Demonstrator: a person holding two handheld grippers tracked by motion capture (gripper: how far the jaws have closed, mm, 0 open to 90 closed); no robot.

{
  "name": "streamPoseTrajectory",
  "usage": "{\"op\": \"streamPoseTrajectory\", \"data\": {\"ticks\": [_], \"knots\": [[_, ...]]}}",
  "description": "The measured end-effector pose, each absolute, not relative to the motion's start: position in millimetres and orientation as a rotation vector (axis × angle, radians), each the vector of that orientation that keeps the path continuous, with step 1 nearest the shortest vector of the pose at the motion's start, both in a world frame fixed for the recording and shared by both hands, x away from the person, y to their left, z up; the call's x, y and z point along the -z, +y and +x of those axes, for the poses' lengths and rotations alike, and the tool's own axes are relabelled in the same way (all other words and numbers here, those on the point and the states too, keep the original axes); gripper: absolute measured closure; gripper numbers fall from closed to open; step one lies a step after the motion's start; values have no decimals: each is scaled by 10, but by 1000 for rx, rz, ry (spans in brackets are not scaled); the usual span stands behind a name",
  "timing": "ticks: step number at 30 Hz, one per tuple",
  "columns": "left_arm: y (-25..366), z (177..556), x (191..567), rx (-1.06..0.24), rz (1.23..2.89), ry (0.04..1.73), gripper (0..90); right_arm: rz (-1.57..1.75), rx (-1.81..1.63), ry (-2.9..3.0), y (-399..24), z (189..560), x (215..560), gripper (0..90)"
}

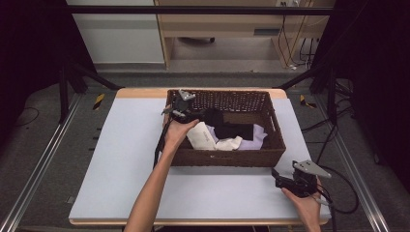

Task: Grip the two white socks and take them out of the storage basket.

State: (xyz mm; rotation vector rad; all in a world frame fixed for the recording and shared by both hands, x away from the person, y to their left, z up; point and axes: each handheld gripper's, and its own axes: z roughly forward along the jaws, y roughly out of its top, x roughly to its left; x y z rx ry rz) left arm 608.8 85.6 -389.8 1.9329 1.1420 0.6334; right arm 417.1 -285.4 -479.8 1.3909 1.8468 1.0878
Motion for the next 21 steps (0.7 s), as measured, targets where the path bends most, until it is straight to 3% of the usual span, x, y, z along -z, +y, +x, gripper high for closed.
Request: {"op": "streamPoseTrajectory", "data": {"ticks": [21], "knots": [[855,6172,4138,-523,2073,1101,362,1387,-1078,1860,-2851,4183,4818,144]]}}
